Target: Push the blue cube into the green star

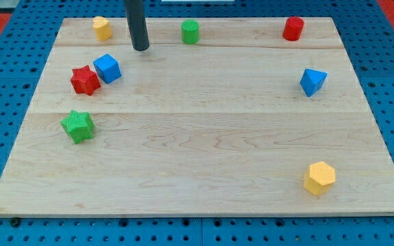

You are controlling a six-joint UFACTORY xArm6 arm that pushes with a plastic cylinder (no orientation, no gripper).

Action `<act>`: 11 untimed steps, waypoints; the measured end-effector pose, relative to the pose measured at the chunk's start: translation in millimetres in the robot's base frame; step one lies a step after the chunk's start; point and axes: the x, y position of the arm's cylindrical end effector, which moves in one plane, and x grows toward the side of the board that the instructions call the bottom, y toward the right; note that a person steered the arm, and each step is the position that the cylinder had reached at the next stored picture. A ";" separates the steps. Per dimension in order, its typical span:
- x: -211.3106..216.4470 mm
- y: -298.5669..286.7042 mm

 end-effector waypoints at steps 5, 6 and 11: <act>-12.8 -15.1; -17.8 -16.8; 41.2 -42.6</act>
